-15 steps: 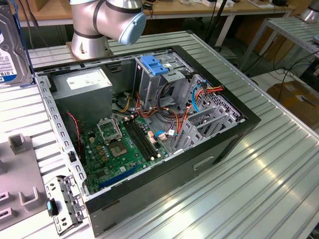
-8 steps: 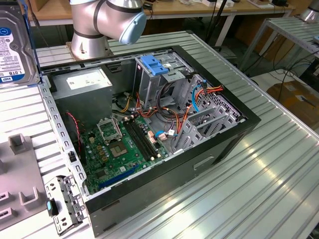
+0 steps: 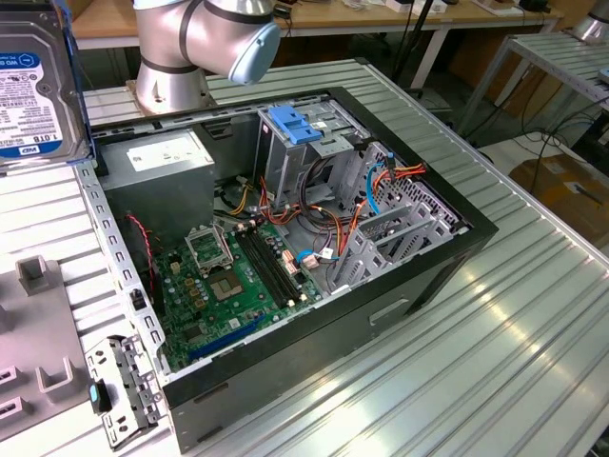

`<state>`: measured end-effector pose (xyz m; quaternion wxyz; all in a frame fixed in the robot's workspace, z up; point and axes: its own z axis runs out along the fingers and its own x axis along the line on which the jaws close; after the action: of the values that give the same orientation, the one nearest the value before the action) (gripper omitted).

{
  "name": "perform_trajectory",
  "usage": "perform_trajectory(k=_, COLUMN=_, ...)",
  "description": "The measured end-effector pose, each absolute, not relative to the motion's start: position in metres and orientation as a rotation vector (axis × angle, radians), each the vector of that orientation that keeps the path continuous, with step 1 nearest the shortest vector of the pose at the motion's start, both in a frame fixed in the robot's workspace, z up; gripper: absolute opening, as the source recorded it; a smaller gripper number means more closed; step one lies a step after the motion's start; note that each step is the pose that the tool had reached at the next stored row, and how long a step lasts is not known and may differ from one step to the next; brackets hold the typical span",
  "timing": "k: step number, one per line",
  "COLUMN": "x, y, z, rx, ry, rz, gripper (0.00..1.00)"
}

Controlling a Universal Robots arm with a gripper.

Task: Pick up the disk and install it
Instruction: 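Pick up the disk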

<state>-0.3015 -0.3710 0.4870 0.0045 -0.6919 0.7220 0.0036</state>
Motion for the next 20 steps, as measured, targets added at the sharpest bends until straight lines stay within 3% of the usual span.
perform_trajectory(k=20, x=-0.279, y=-0.386, z=0.487, rx=-2.167, ry=2.262, rz=0.011, gripper=0.37)
